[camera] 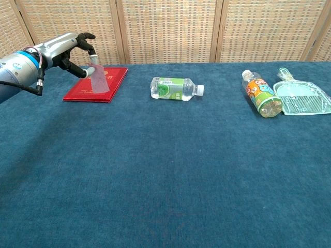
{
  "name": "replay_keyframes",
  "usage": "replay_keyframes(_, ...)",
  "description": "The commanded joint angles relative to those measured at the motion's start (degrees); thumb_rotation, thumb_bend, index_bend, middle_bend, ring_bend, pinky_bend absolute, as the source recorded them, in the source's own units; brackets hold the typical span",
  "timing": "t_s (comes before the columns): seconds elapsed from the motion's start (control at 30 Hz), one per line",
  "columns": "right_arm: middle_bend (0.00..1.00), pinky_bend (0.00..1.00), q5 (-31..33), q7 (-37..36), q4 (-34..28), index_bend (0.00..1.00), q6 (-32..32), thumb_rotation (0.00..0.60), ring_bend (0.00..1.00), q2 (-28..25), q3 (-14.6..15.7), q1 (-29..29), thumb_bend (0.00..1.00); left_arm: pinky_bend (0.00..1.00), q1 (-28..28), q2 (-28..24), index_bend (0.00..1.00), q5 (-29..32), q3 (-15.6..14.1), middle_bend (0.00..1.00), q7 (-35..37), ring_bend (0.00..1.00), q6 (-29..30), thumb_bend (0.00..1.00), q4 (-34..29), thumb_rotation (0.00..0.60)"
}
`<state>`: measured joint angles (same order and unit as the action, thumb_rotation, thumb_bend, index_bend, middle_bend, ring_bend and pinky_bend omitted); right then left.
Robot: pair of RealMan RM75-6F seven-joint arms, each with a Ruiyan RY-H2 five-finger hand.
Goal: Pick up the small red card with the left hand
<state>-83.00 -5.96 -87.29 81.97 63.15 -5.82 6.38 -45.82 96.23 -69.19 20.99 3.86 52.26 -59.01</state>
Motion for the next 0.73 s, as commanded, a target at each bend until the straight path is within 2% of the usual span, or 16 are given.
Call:
replay_keyframes(0.03,0.0,0.0,0.0,0.0,-0.1,0.0,0.1,0.6,0.0,0.0,0.0,0.0,0.0,0.0,1.4,-4.5,0.74,-0.7,-0.3,0.0,6.8,0.0,-1.2,0.52,-11.2,0.6)
replay_keyframes(0.17,0.0,0.0,-0.3,0.3,-0.2,0.0,0.1,0.6,0.0,0.0,0.2,0.0,0.0,0.0,3.0,-9.9,0.75,-2.8,-2.2,0.0,15.8,0.0,-5.0,0.52,-23.5,0.6)
replay_keyframes(0.47,0.0,0.0,-0.6,0.0,-0.4,0.0,0.9,0.6,0.0,-0.2,0.3,-0.5,0.0,0.0,2.5,-15.1,0.75,-10.0,-7.2,0.0,31.4,0.0,-13.0,0.53,-36.3,0.6)
replay_keyframes(0.73,0.0,0.0,-0.5,-0.3,-0.2,0.0,1.1,0.6,0.0,-0.3,0.3,-0.6,0.0,0.0,0.6,-18.4,0.75,-15.0,-9.4,0.0,36.7,0.0,-15.0,0.53,-40.0,0.6)
